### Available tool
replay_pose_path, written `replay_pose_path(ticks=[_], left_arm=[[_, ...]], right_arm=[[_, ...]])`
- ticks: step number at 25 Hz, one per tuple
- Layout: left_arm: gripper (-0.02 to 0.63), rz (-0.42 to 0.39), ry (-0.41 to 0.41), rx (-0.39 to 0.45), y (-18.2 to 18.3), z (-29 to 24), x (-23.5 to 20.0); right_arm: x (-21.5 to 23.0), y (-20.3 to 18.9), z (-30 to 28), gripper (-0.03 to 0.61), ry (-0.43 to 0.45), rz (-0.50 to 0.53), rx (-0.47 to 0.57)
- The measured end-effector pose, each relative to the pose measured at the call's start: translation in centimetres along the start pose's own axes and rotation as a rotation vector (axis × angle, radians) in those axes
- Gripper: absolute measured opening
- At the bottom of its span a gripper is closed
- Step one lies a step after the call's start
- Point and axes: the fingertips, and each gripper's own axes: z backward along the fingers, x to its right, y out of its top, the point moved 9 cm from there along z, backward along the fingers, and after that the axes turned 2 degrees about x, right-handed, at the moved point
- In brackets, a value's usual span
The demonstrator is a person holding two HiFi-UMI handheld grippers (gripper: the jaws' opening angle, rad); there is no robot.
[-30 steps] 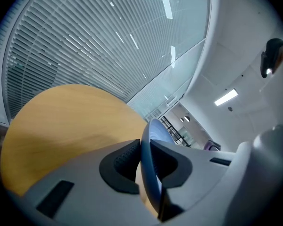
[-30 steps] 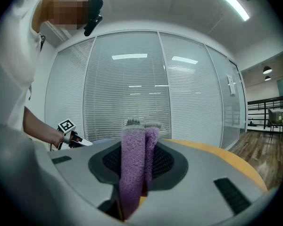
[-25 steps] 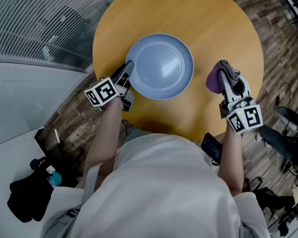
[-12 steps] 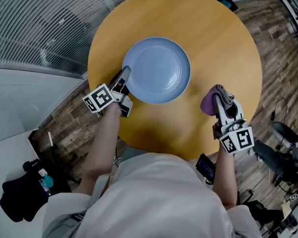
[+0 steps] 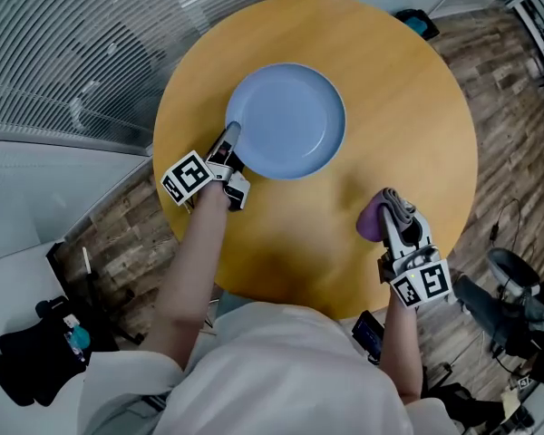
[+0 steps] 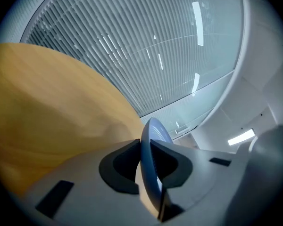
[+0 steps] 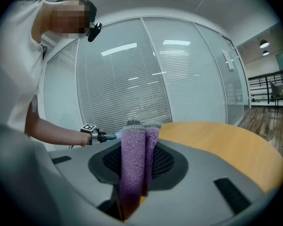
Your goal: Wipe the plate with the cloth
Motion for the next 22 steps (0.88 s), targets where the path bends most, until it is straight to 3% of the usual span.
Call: replay_pose_path(ticks=[13,22], left_arm=[[0.049,0.176,0.063,0.109,0.0,-8.3,-2.2],[0.049,0.216,0.138,0.125,-0.5,-11.5,-3.1]], right_arm=[[0.6,-1.4,-0.2,0.106,0.041,-0.065,-0.038],[1.2,-1.9,-0.9,0.106,0.054,-0.084,-0.059]])
